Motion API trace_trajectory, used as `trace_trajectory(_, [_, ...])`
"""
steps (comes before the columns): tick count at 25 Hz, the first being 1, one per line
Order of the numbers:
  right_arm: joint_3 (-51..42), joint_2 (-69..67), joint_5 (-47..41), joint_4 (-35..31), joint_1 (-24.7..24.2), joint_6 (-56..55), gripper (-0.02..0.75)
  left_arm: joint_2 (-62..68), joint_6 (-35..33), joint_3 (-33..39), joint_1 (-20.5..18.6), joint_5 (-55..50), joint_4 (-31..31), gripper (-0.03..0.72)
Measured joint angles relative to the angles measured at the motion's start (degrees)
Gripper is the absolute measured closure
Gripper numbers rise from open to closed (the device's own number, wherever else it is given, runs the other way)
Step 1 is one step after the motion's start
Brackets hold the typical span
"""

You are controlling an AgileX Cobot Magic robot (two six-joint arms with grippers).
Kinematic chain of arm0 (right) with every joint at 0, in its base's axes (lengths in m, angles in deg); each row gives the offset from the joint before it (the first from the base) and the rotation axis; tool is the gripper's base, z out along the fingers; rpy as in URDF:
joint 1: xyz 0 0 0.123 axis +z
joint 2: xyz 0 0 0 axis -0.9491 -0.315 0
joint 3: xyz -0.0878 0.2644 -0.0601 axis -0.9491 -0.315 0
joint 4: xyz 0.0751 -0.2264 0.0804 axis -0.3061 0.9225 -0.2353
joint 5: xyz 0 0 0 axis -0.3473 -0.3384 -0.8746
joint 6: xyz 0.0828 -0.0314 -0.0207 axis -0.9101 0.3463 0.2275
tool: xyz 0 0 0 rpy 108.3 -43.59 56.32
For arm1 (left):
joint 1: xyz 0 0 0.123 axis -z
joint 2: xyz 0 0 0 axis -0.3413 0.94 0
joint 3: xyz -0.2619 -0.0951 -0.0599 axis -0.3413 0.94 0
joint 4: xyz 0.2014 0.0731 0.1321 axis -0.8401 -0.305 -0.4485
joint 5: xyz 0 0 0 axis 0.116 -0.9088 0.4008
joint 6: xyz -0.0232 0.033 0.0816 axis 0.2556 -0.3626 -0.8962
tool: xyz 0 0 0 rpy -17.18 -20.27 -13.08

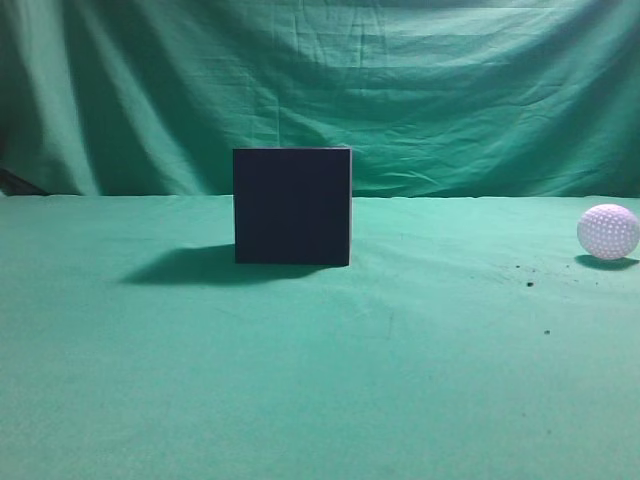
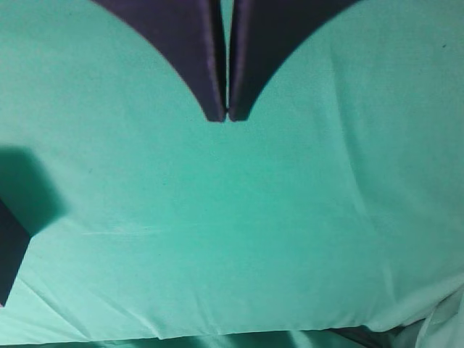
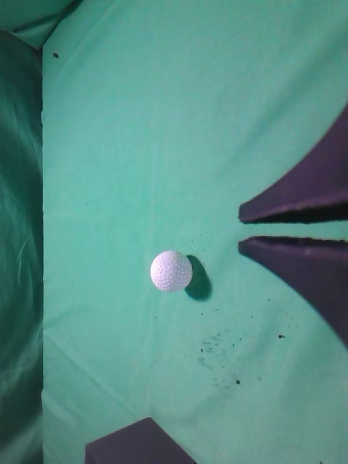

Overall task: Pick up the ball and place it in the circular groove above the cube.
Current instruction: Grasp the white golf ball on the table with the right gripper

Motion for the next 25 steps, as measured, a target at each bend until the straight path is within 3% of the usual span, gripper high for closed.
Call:
trace_trajectory(20, [0.0, 0.0, 0.2, 0.0, 0.0, 0.0, 0.689, 0.0, 0.0, 0.0, 0.0, 0.0, 0.0, 0.688])
trace_trajectory(25, [0.0, 0.0, 9.5, -6.2, 0.0, -0.5, 0.689, 0.0, 0.0, 0.0, 0.0, 0.0, 0.0, 0.688])
